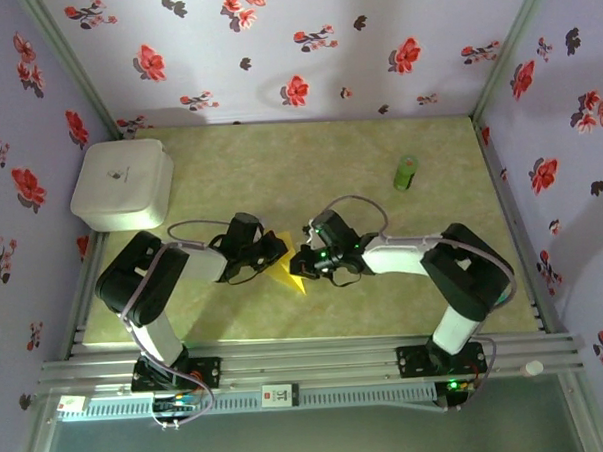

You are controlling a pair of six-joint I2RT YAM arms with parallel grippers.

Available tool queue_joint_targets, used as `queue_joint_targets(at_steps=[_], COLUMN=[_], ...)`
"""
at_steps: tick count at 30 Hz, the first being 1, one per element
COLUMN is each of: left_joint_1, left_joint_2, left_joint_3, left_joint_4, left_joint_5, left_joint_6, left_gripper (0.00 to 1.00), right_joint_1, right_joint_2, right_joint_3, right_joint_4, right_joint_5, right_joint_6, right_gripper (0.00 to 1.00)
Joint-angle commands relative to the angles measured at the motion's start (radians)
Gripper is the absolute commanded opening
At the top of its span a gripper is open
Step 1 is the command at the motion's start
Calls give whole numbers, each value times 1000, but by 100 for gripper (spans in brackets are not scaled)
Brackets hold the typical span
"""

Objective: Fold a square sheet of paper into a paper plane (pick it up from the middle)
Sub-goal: Fourth fold the wing at the center of the table.

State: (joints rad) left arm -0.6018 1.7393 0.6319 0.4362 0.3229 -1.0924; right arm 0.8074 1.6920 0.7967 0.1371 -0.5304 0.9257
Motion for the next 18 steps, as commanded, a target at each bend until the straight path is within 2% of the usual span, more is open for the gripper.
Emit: queue_joint_targets(at_steps=[1,8,18], left_joint_1=[11,11,11], left_joint_2=[19,16,9], left_joint_3=[-38,-40,-35], left_joint_4=[-86,-85,-88], left_joint_5=[-53,-52,-52], left_joint_6=[2,3,4], left_gripper=[0,0,0], right_joint_1=[-6,-18,-18], right_joint_2=[45,89,118], right_joint_3=[36,40,-69], right_joint_4=[14,12,78], right_joint_5=[18,27,-3], right_joint_6=[22,24,52], right_gripper=[6,6,6])
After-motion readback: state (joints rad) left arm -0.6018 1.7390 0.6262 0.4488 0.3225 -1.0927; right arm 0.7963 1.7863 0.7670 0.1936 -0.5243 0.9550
